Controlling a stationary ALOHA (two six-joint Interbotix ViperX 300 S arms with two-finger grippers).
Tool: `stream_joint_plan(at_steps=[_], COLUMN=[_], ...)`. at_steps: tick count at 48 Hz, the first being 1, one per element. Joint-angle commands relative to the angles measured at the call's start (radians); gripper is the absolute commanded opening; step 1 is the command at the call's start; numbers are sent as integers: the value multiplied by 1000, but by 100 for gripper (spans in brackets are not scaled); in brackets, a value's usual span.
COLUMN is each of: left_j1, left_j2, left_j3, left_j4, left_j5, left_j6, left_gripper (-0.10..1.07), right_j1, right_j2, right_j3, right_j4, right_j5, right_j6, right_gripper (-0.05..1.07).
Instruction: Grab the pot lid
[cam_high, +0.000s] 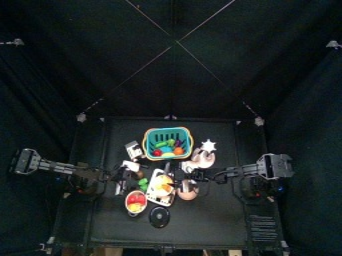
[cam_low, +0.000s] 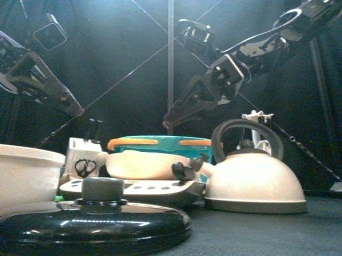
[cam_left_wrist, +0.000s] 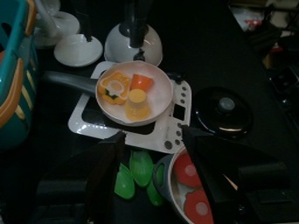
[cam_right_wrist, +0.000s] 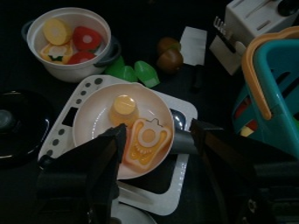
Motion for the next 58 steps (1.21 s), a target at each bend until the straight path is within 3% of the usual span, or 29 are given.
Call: stream_joint_plan(at_steps=[1, 5, 15, 19, 25, 42, 58], left_j1=[11, 38, 227, 299, 354, 321, 198], left_j2=[-2, -11, -67, -89, -115, -184, -195], left_j3=[-15, -31, -78, -75, -49, 31, 69], left_j4=[2, 20, 66, 64, 54, -32, -141], left_j5=[-34, -43, -35, -38, -49, -155, -178], left_j6=[5, 18, 95, 103, 104, 98, 100], left_gripper=[90, 90, 90, 90, 90, 90, 90], right_j1=[38, 86, 199, 229, 256, 321, 359], right_j2=[-12, 8, 98, 135, 183, 310, 327], right_j3=[-23, -35, -107, -143, -189, -304, -311], right_j4=[31, 64, 143, 172, 198, 227, 291], right_j5=[-9, -11, -29, -29, -37, 31, 51], right_j6=[0, -2, -2, 0, -2, 2, 0], right_gripper=[92, 92, 92, 92, 92, 92, 92])
